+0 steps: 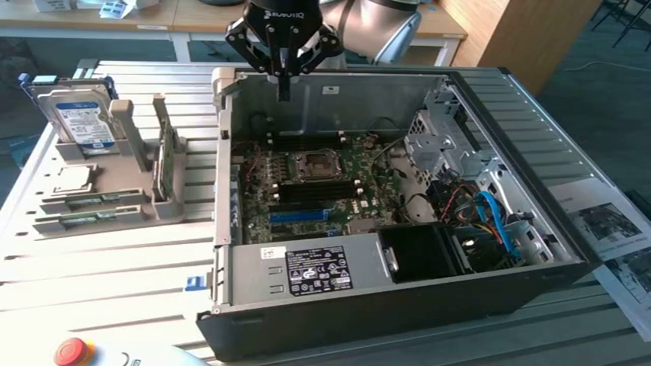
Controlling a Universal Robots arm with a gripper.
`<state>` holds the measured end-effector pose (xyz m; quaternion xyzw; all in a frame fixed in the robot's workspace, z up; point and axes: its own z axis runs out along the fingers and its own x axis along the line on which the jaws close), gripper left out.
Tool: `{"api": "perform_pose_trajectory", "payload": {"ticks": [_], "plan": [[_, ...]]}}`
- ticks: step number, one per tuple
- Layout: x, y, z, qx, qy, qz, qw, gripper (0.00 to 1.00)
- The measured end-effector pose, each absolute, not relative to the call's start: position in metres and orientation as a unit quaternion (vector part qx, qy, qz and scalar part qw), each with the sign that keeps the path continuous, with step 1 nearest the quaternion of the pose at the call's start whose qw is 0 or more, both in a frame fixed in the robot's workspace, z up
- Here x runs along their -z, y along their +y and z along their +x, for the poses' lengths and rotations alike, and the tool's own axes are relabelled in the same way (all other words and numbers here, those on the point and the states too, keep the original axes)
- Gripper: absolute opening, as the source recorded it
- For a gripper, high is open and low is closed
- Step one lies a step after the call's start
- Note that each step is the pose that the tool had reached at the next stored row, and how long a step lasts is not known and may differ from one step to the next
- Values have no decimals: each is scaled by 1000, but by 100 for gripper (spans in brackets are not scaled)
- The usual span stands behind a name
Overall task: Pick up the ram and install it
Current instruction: 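Reach for the ram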
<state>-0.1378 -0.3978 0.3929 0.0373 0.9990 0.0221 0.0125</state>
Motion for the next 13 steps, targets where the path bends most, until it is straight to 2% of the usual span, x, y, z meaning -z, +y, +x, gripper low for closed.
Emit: {"api": "perform_pose_trajectory", "payload": {"ticks": [13], "plan": [[-392,-392,-172,-22,999,37,12,10]]}}
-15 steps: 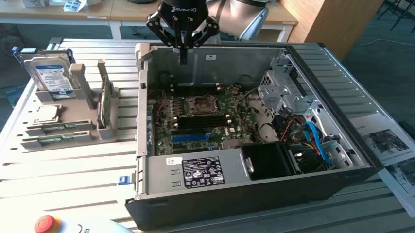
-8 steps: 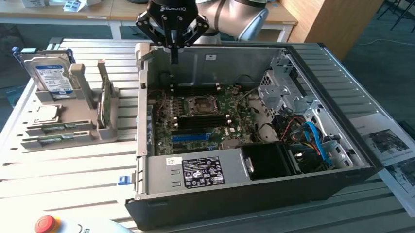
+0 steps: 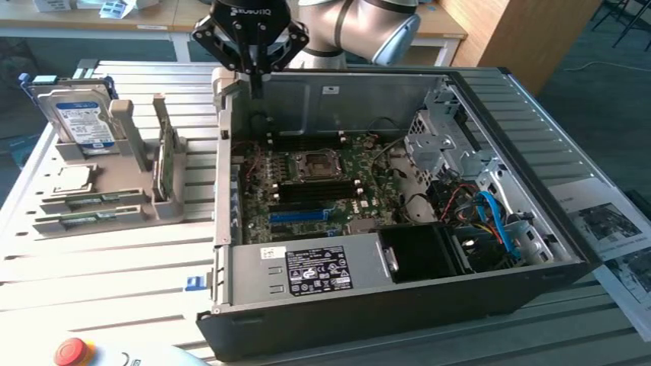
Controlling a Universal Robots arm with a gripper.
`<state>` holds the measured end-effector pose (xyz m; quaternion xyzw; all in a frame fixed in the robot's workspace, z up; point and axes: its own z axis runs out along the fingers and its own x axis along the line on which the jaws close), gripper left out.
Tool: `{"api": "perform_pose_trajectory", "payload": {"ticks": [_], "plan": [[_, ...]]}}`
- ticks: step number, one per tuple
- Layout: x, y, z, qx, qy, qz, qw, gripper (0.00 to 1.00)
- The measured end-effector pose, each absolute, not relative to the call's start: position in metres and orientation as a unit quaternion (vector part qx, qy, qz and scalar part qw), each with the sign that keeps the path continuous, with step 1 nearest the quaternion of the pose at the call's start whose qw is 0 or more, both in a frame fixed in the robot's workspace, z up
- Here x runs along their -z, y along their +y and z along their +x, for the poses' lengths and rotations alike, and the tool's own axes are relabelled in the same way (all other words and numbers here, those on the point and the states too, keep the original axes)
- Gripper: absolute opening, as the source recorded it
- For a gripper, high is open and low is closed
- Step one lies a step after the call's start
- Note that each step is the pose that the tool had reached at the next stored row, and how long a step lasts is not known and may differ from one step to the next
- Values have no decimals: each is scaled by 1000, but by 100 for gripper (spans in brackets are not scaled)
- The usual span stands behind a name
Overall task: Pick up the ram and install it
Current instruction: 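Reach for the ram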
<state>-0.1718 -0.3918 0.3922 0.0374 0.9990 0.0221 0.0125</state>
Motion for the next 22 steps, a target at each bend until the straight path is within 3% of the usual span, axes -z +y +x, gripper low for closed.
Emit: {"api": "perform_pose_trajectory", "payload": {"ticks": [22], "plan": [[-391,-382,-231,-22,999,37,12,10]]}}
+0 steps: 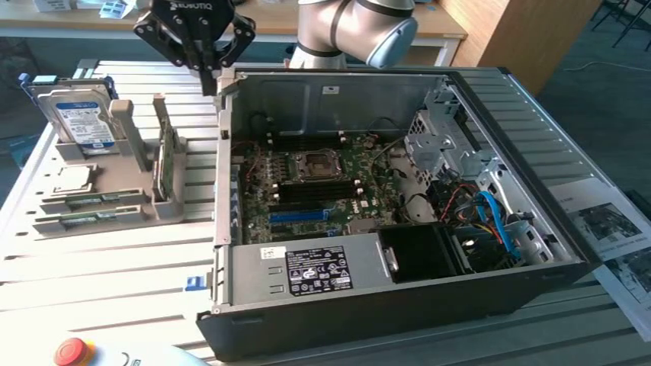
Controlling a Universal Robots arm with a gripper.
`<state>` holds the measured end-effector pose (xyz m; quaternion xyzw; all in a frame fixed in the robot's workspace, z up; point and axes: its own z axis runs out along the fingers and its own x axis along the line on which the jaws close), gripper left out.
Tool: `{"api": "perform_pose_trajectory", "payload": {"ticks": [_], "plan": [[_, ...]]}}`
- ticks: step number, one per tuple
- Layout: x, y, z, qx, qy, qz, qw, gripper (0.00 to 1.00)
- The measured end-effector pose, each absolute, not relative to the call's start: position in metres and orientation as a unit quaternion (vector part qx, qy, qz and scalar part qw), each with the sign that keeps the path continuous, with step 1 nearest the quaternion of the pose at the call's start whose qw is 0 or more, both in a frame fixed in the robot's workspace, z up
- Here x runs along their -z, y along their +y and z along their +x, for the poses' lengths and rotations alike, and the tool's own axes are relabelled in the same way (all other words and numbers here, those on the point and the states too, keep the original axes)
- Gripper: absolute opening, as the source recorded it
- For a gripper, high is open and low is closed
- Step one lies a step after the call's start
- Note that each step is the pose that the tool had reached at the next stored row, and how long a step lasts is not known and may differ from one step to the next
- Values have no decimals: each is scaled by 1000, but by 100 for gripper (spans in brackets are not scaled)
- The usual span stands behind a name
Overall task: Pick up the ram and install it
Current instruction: 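Reach for the ram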
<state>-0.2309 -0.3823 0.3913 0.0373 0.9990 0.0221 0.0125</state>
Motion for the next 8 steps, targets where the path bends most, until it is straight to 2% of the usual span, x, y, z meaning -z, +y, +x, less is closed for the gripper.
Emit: {"api": "perform_pose_trajectory", "payload": {"ticks": [8], "plan": [[-391,-379,-253,-22,999,37,12,10]]}}
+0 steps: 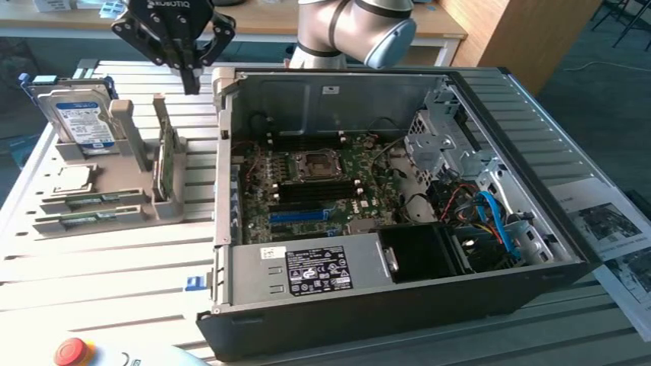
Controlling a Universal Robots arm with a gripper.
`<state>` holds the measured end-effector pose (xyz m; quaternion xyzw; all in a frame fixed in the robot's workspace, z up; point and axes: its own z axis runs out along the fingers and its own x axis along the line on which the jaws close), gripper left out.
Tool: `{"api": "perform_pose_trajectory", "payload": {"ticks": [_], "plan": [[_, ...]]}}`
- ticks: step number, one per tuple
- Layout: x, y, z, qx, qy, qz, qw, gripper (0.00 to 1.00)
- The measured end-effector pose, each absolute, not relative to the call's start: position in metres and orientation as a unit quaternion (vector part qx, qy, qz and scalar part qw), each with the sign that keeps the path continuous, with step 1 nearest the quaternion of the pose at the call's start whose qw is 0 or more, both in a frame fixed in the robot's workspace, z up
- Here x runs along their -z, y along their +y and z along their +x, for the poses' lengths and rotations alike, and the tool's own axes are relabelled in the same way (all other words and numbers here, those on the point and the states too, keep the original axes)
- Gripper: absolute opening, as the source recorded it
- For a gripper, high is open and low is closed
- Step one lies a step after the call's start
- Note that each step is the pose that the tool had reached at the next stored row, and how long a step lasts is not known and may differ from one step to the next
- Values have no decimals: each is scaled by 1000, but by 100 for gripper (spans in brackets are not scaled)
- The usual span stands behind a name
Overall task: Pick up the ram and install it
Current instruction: 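Reach for the ram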
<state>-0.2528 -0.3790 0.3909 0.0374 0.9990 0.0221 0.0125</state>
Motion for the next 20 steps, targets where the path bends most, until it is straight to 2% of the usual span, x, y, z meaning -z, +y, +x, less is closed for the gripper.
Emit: {"api": "perform_pose_trajectory", "payload": {"ticks": [20], "plan": [[-390,-370,-308,-22,999,37,12,10]]}}
